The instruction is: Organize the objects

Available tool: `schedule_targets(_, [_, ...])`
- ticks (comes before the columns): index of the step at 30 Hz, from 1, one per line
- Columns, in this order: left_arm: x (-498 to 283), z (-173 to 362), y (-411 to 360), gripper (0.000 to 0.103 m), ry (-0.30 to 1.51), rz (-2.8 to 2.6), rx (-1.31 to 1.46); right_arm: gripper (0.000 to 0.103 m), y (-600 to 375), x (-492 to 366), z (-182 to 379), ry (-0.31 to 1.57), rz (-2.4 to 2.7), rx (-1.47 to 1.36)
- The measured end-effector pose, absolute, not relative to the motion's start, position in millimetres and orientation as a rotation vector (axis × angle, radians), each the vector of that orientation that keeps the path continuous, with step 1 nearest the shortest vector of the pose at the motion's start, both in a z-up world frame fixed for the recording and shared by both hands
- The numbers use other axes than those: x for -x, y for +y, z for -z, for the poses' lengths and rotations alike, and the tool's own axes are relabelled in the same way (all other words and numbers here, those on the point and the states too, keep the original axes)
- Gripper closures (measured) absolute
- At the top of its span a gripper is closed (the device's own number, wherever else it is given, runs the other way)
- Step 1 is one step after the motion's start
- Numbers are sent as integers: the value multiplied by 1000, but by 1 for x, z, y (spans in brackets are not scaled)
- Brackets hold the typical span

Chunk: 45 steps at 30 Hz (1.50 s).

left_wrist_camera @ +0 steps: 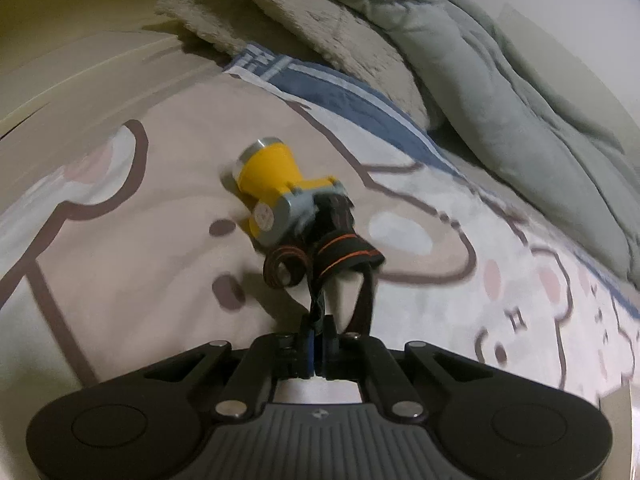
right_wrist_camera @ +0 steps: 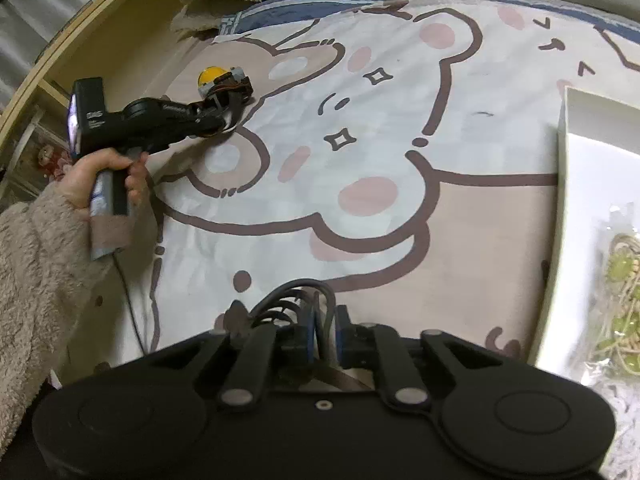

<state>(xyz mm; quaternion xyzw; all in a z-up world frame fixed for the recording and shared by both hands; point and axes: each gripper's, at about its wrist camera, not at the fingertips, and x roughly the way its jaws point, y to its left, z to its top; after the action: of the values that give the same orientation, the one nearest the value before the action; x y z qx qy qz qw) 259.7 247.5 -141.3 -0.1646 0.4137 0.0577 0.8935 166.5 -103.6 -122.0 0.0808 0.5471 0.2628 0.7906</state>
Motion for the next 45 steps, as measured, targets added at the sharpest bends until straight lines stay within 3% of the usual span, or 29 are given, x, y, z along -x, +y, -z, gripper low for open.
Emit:
schedule_targets(1, [-256,140,245,101,866,-108,331,78,-105,-166,121,1168,-548,-155])
schedule_targets(3, [-244,133,239,101,876,-80,296,76,-107,-164,118,1151,-524,-125])
schedule_targets(13, [-177,87,220,102,853,21,250,75,-118,-153,99,1081,-481,-115])
schedule_targets(26, [-49,78,172,102,1043,304,205,75,-122,-131,74,1014,-504,-112])
schedule_targets(33, [-18,65,141,101,1048,504,173,75,-128,-123,71,1017,-488,-119])
schedule_targets(36, [-26,70,137,88,1058,482,146,75,-129,-118,67,1011,-487,-121])
schedule_targets(38, [-37,69,145,68,1030,435,153,75,-132,-114,64,1006,-489,-123])
schedule_targets(43, [-69,60,165,47,918,281,69,74,-135,-105,59,1001,-500,-127])
schedule_targets(45, [-85,63,175,44,895,226,56,73,-135,-104,59,1005,-504,-131])
